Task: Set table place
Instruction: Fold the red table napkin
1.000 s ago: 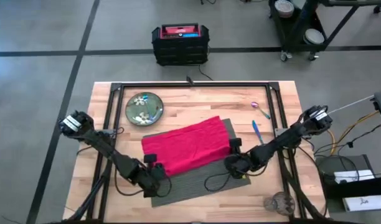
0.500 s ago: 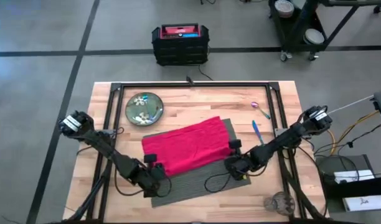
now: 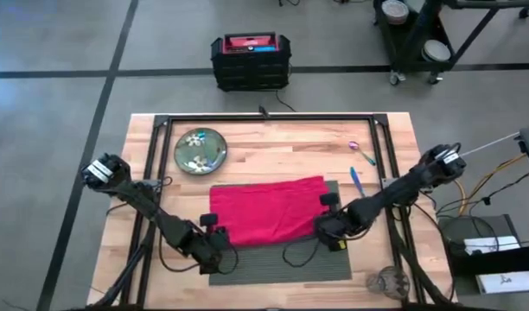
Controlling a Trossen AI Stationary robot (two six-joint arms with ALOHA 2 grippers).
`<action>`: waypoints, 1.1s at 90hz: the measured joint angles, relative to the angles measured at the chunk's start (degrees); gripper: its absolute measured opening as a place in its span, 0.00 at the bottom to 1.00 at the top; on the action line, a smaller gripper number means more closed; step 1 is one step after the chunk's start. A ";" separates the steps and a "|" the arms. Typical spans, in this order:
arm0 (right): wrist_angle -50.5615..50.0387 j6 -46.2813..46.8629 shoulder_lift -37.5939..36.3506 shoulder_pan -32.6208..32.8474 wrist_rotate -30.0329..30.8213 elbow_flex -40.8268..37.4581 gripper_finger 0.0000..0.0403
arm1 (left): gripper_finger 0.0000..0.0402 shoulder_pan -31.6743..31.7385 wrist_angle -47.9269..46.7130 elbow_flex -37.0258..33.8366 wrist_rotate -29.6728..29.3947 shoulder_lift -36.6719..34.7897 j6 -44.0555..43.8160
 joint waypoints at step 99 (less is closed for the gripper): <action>-5.96 0.43 1.88 2.31 -1.64 4.97 0.03 | 0.00 -0.09 -0.42 0.00 -0.37 0.00 0.20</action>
